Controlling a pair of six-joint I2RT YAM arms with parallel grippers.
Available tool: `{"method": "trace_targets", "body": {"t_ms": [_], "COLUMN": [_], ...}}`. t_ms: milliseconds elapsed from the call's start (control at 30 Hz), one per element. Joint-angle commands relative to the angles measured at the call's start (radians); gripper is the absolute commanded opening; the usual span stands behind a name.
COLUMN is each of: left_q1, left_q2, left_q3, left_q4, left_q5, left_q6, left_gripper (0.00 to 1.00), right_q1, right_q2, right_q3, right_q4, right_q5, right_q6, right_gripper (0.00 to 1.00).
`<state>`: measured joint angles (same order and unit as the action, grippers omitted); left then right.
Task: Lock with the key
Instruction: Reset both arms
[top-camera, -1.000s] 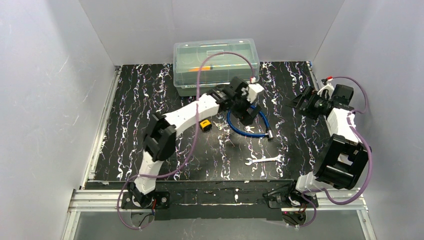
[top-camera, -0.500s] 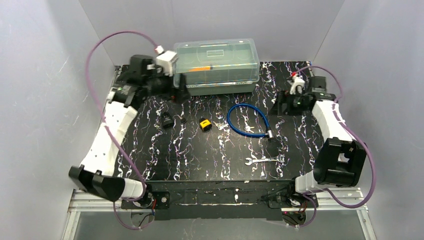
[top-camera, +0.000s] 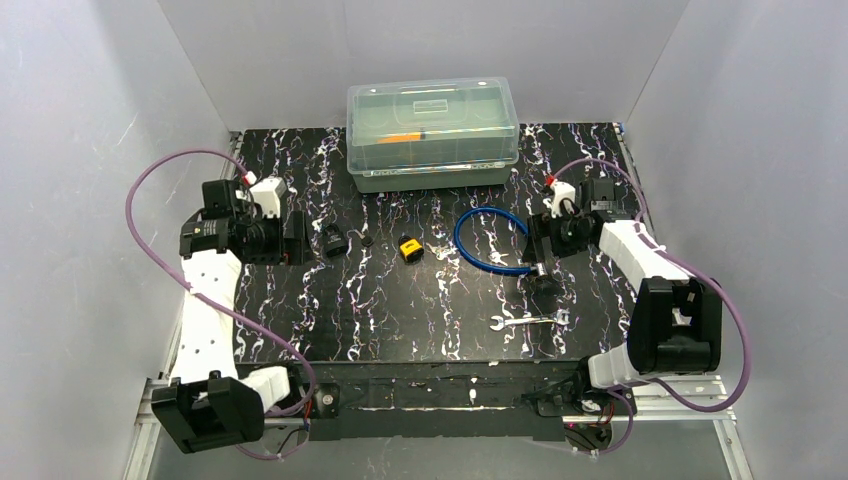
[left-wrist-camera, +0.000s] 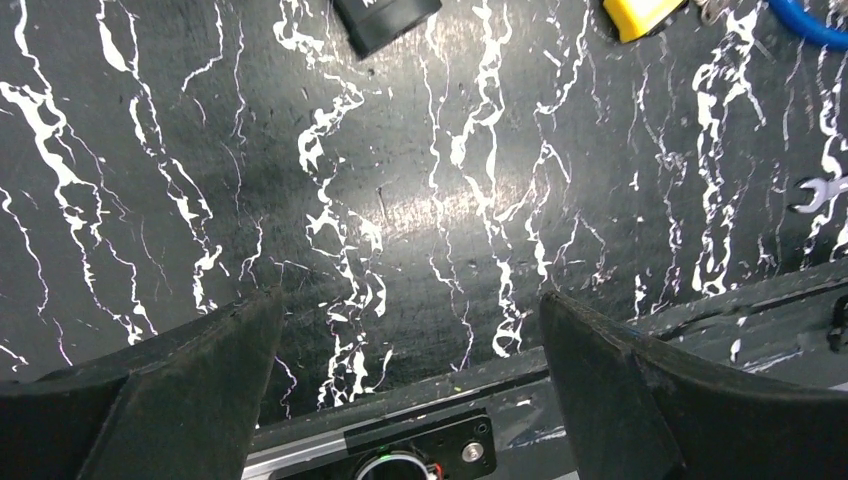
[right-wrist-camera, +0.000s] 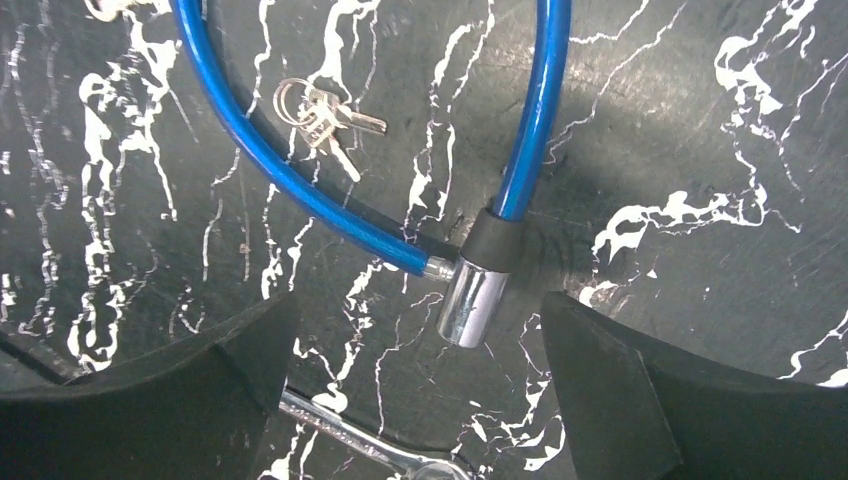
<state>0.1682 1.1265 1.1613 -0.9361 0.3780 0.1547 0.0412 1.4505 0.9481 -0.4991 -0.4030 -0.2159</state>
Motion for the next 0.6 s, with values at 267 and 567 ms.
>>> {"method": "trace_targets", "body": {"t_ms": [267,567], "left_q1": [0.002,0.003], "left_q2": [0.086,0.069], "left_q3": [-0.065,-0.067], "left_q4": [0.113,0.123], "left_q5": [-0.074,-0.081], "left_q6": [-0.042,-0.05], "left_gripper": [0.98,0.98], "right_q1": [-0.005,-0.012], "right_q2": [-0.112,-0.16], "right_q3": [-0.075,-0.094], "right_q4": [0.202,0.207], "right_q5": [0.11,0.119], "right_q6": [-0.028,-0.029], "right_gripper": [0.98,0.98]}}
